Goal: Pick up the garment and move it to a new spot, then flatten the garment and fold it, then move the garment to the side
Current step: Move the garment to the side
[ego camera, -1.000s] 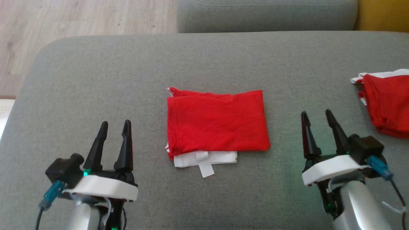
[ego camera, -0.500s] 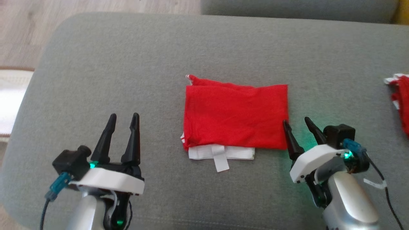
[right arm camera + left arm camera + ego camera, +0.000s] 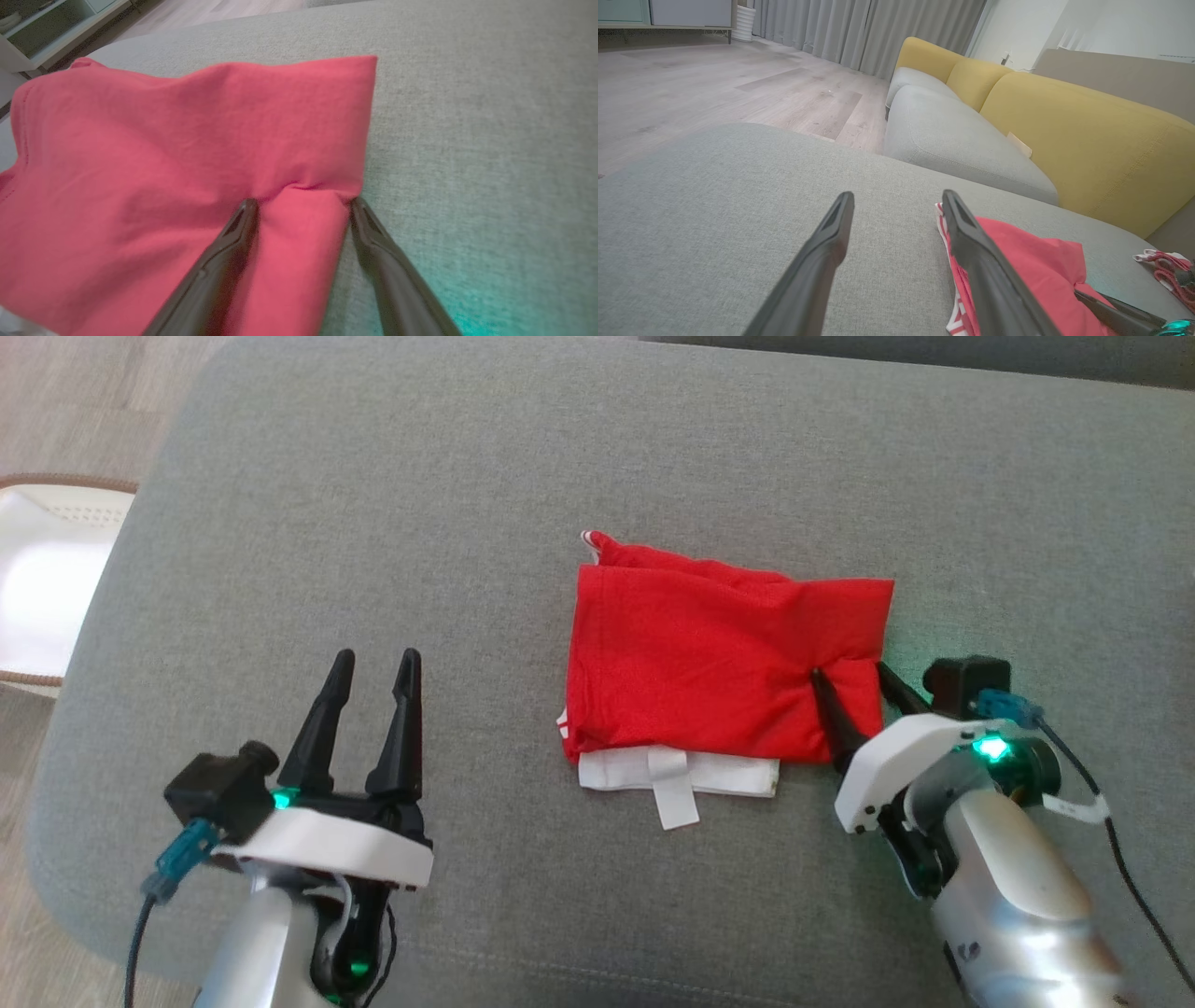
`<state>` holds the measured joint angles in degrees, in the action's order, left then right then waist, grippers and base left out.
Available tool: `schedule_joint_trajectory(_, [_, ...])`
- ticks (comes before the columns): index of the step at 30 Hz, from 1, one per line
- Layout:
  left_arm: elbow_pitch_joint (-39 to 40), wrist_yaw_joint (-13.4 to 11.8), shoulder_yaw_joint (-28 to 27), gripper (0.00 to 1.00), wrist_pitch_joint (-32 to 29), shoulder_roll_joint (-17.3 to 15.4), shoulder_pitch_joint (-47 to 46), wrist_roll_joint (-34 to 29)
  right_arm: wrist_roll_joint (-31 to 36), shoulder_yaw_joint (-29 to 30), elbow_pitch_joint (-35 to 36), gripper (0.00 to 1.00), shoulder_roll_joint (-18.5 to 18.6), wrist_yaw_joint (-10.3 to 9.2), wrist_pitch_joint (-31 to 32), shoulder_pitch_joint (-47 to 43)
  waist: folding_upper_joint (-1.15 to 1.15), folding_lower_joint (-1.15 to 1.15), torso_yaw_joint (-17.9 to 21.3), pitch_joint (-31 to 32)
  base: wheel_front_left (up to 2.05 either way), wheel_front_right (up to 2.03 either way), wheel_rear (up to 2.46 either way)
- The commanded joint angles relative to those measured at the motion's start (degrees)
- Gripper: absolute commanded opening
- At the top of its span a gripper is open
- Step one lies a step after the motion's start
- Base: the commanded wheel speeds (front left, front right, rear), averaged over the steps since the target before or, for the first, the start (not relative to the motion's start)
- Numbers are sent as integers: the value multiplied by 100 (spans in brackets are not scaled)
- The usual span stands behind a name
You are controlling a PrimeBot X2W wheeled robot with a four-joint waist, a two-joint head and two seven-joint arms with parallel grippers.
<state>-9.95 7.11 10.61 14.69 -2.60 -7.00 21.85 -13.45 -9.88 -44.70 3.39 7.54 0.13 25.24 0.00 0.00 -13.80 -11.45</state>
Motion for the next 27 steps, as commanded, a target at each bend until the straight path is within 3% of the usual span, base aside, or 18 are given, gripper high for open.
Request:
schedule_joint_trajectory(1, [155, 30, -143, 100, 30, -28, -226, 35, -19, -292, -95, 6, -51, -5, 131, 82, 0, 0, 11, 12, 0, 0, 0])
schedule_joint_trajectory(2, [155, 30, -144, 100, 30, -28, -225, 38, -12, -355, -142, 0, -51, -5, 118, 119, 0, 0, 27, 26, 0, 0, 0])
schedule_joint_trajectory(13, [202, 34, -172, 100, 30, -28, -103, -87, 833, -779, -279, 0, 133, -5, -320, 507, 0, 0, 570, 320, 0, 0, 0])
schedule_joint_trajectory(20, [403, 36, 40, 100, 30, -28, -203, -33, 1157, -1333, 196, 0, 859, -5, -107, 943, 0, 0, 1249, 249, 0, 0, 0])
schedule_joint_trajectory(27, [513, 36, 427, 100, 30, -28, -591, -6, 918, -1609, 789, 0, 2047, -5, 383, 1552, 0, 0, 1738, -147, 0, 0, 0])
